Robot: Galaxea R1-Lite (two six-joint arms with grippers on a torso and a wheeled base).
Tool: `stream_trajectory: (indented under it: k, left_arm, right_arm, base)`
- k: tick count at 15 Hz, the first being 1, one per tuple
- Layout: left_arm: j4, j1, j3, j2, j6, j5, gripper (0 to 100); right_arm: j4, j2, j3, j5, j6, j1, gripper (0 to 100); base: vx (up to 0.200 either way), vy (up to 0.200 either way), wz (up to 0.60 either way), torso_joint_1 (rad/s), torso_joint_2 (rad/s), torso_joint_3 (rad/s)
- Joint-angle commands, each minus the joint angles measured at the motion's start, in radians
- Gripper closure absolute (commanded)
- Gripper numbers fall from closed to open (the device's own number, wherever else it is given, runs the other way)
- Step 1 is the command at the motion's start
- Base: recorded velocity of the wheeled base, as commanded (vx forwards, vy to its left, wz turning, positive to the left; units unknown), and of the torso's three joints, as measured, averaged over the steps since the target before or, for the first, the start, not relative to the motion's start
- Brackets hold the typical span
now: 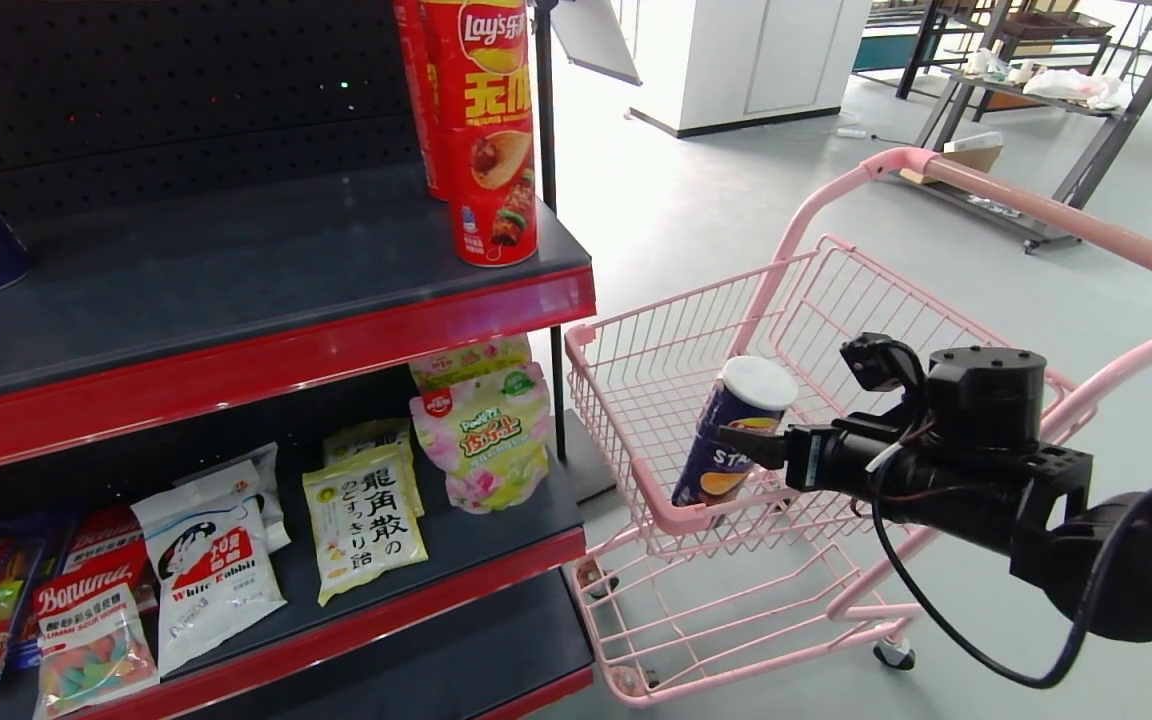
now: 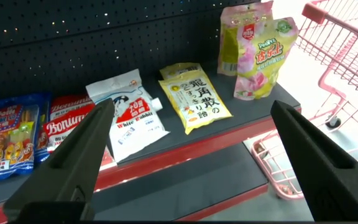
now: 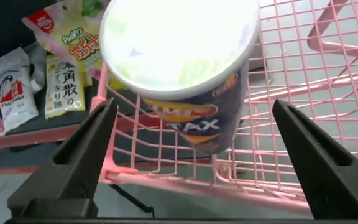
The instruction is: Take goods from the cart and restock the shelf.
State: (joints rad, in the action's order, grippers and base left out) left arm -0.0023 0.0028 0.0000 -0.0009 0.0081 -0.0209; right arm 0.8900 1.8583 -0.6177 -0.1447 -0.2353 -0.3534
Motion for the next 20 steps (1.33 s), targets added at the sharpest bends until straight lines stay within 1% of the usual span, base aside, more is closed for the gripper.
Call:
stream_trajectory:
  k: [1,4,6,7,9,12,14,16,17,18,19,20]
  left_arm:
    - [-0.001,0.0,0.0,0.001,0.001,-0.001,0]
    - [-0.001,0.0,0.0,0.001,0.003,-0.001,0]
    - [-0.001,0.0,0.0,0.001,0.003,0.001,0]
    - [-0.001,0.0,0.0,0.001,0.004,-0.001,0]
    - [-0.001,0.0,0.0,0.001,0.003,-0.001,0]
    - [-0.001,0.0,0.0,0.001,0.003,-0.001,0]
    - [-0.001,0.0,0.0,0.001,0.003,0.001,0]
    - [-0.001,0.0,0.0,0.001,0.003,-0.001,0]
    - [-0.001,0.0,0.0,0.001,0.003,0.001,0]
    - [-0.001,0.0,0.0,0.001,0.003,0.001,0]
    - [-0.001,0.0,0.0,0.001,0.003,-0.001,0]
    - [-0.001,0.0,0.0,0.001,0.004,0.001,0]
  right_arm:
    - [0.014,0.082,-0.039,-0.001,0.001,-0.002,0]
    - [0.02,0.147,-0.096,-0.001,-0.012,-0.004,0]
    - [0.047,0.21,-0.151,0.002,-0.027,0.005,0]
    - [0.066,0.233,-0.165,0.0,-0.032,0.01,100]
    - [0.086,0.272,-0.198,0.0,-0.039,0.011,100]
    - [0.087,0.283,-0.215,0.0,-0.036,0.008,100]
    - [0.087,0.257,-0.241,0.005,-0.035,0.019,100]
    - [0.049,0.197,-0.267,0.005,-0.001,0.04,100]
    - [-0.056,0.121,-0.317,0.002,0.054,0.07,100]
    - [-0.082,0.104,-0.332,0.002,0.062,0.07,100]
    - [-0.221,0.002,-0.412,0.002,0.073,0.073,100]
    - [-0.342,-0.093,-0.459,0.004,0.083,0.068,100]
  base:
    - [0.0,0.0,0.0,0.0,0.0,0.0]
    - [0.0,0.0,0.0,0.0,0.0,0.0]
    - [0.0,0.0,0.0,0.0,0.0,0.0]
    - [0.0,0.0,0.0,0.0,0.0,0.0]
    - [0.0,0.0,0.0,0.0,0.0,0.0]
    - [0.0,0.0,0.0,0.0,0.0,0.0]
    - [0.0,0.0,0.0,0.0,0.0,0.0]
    - [0.0,0.0,0.0,0.0,0.0,0.0]
    - [0.0,0.0,0.0,0.0,0.0,0.0]
    - [0.0,0.0,0.0,0.0,0.0,0.0]
    - [0.0,0.0,0.0,0.0,0.0,0.0]
    - [0.0,0.0,0.0,0.0,0.0,0.0]
